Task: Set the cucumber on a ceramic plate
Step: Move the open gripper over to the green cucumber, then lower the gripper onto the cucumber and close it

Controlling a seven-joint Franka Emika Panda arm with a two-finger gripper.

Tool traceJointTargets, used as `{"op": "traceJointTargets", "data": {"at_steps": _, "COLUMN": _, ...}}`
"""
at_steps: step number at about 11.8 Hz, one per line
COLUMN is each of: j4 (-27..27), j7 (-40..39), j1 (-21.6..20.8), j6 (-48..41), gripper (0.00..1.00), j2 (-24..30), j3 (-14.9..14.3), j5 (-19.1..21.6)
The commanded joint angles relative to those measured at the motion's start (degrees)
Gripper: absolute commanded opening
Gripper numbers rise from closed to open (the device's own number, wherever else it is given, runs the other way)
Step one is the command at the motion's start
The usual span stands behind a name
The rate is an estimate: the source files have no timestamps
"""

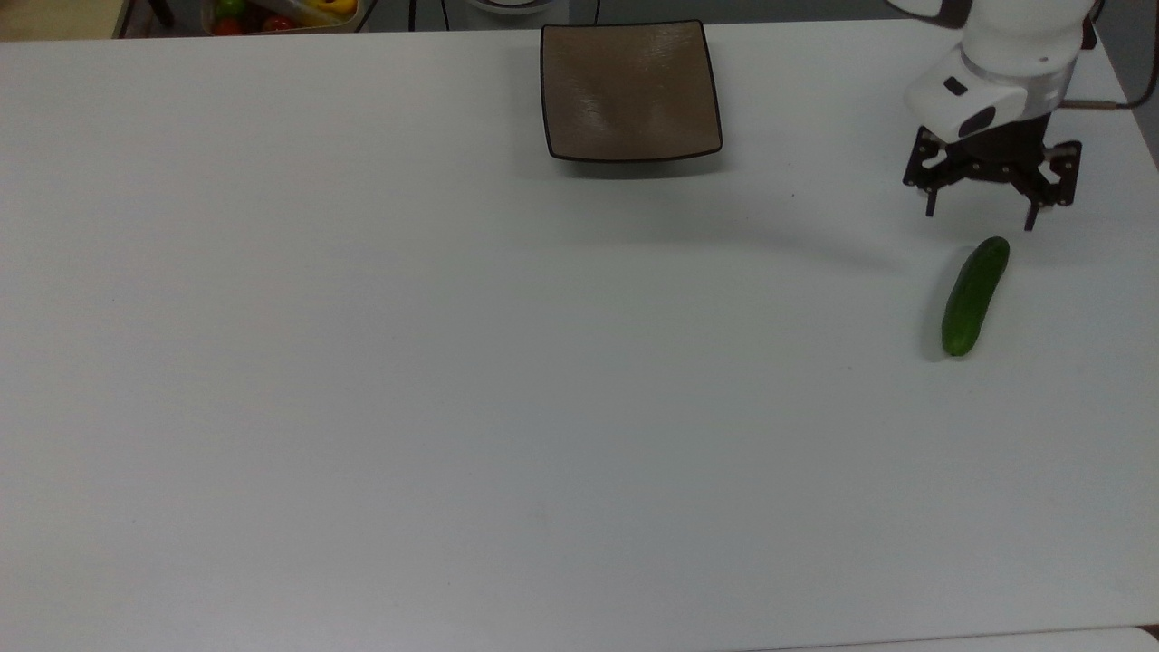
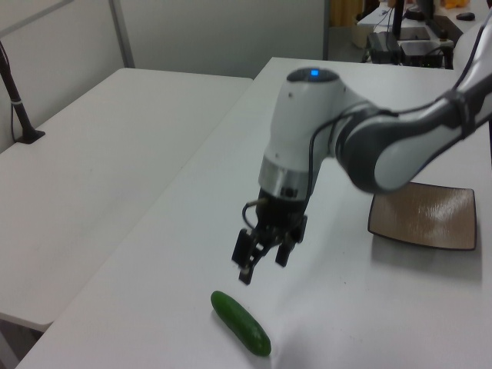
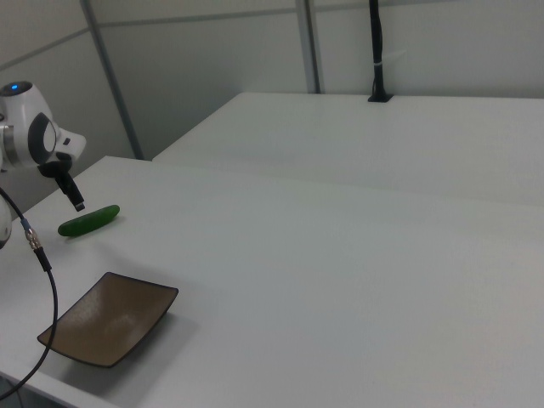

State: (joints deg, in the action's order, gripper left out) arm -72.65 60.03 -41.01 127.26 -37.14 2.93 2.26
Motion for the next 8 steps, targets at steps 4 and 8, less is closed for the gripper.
{"op": "traceJointTargets", "data": {"at_steps": 4, "j4": 6.01, "j7": 14.84, "j1": -4.52, "j6": 9.93, "gripper": 1.0, "j2": -10.13, "j3": -1.88, "j5": -13.67}}
{"op": "traceJointTargets", "data": {"at_steps": 8, "j4": 7.35, "j7": 14.85, "j1": -4.61, "j6": 10.2, "gripper": 1.0, "j2": -12.52, "j3": -2.05, "j5": -14.22}}
